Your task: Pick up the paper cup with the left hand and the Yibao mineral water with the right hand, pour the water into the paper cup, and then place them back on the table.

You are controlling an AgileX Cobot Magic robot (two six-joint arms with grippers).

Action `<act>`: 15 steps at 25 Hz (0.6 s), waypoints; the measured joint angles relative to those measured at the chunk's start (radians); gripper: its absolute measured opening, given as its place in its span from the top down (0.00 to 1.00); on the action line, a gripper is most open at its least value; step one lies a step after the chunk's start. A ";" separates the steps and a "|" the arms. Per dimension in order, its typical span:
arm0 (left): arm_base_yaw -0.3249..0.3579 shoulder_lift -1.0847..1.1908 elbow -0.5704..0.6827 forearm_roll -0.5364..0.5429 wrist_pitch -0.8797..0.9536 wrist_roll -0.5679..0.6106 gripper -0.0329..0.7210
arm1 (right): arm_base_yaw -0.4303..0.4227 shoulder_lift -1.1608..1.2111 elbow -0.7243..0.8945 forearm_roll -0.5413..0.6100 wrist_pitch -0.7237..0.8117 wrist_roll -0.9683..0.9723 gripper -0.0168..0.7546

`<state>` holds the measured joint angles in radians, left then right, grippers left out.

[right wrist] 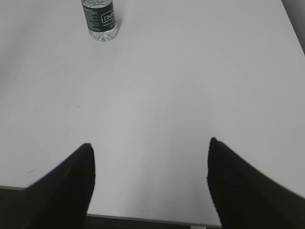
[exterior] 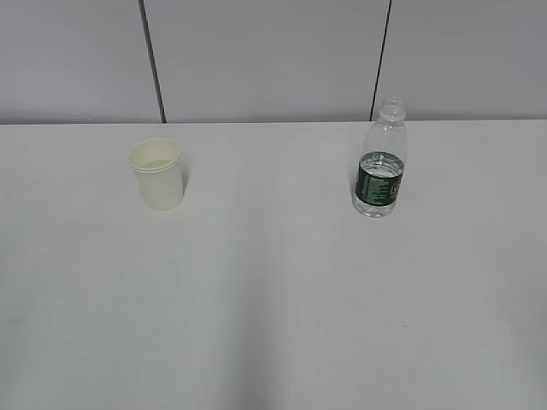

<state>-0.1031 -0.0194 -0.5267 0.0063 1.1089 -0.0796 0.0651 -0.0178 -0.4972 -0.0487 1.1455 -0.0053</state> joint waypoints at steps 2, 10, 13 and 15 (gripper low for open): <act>0.000 0.000 0.000 0.000 0.000 0.000 0.31 | 0.000 0.000 0.000 0.000 0.000 0.000 0.28; 0.000 0.000 0.000 0.000 0.000 0.000 0.33 | 0.000 0.000 0.000 0.000 0.000 0.000 0.29; 0.000 0.000 0.000 0.000 0.000 0.000 0.34 | 0.000 0.000 0.000 0.000 0.000 0.000 0.29; 0.000 0.000 0.000 0.000 0.000 0.000 0.34 | 0.000 0.000 0.000 0.000 0.000 0.000 0.29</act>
<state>-0.1031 -0.0194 -0.5267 0.0063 1.1089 -0.0796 0.0651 -0.0178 -0.4972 -0.0491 1.1455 -0.0053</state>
